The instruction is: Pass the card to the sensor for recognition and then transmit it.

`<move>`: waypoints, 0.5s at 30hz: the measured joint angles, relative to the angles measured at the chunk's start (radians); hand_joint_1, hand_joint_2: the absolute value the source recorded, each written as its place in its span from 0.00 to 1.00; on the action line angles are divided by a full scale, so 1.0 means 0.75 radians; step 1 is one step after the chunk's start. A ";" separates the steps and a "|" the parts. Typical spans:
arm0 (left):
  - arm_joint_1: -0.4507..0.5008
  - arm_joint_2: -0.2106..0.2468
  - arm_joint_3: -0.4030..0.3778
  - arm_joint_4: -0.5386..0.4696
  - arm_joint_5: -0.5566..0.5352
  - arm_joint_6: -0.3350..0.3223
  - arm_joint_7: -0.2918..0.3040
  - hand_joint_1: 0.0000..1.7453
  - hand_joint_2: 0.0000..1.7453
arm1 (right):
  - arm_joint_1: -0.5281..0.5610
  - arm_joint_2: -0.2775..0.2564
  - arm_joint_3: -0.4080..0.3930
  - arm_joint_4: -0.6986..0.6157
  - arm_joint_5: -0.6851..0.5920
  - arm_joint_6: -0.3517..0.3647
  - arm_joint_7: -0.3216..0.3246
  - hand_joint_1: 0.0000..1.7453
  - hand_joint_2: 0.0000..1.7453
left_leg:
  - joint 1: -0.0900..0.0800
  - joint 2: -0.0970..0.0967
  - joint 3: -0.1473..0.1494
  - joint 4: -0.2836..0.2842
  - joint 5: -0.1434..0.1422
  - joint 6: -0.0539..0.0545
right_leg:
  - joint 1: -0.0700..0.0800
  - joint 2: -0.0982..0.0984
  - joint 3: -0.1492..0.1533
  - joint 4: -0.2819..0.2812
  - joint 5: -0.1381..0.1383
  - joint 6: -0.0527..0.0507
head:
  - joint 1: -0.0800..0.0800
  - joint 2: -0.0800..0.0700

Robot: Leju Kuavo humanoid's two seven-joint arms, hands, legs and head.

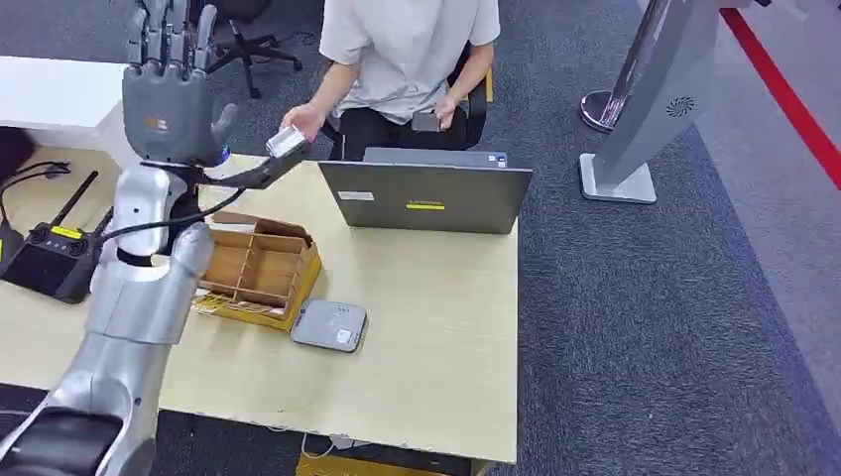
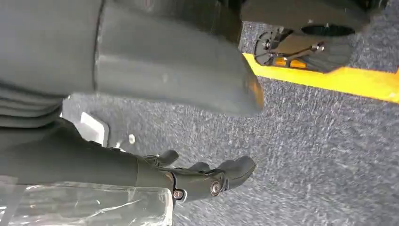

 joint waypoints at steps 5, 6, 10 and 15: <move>0.306 0.124 -0.085 -0.377 -0.024 0.039 -0.035 0.00 1.00 | 0.001 0.003 -0.045 0.000 -0.047 -0.023 -0.006 0.00 0.00 | 0.000 0.002 0.001 -0.001 -0.003 -0.001 | 0.000 0.002 0.000 0.000 -0.003 -0.001 | 0.002 0.000; 0.385 0.152 -0.100 -0.451 -0.042 0.063 -0.044 0.00 1.00 | 0.001 0.005 -0.055 0.000 -0.060 -0.029 -0.009 0.00 0.00 | 0.000 0.004 0.002 -0.001 -0.005 -0.002 | 0.000 0.004 0.000 0.000 -0.004 0.000 | 0.000 0.000; 0.741 0.309 -0.138 -0.705 -0.157 0.138 -0.039 0.00 1.00 | 0.007 0.008 -0.097 0.000 -0.103 -0.046 -0.022 0.00 0.00 | 0.000 0.007 0.004 -0.001 -0.009 -0.001 | 0.000 0.009 0.000 0.000 -0.009 -0.002 | -0.001 0.000; 1.072 0.554 -0.117 -0.898 -0.121 -0.047 -0.004 0.00 1.00 | 0.007 0.008 -0.142 0.000 -0.131 -0.060 -0.029 0.00 0.00 | 0.001 0.004 0.003 -0.002 -0.011 -0.002 | 0.001 0.004 0.000 0.000 -0.013 0.000 | -0.001 0.000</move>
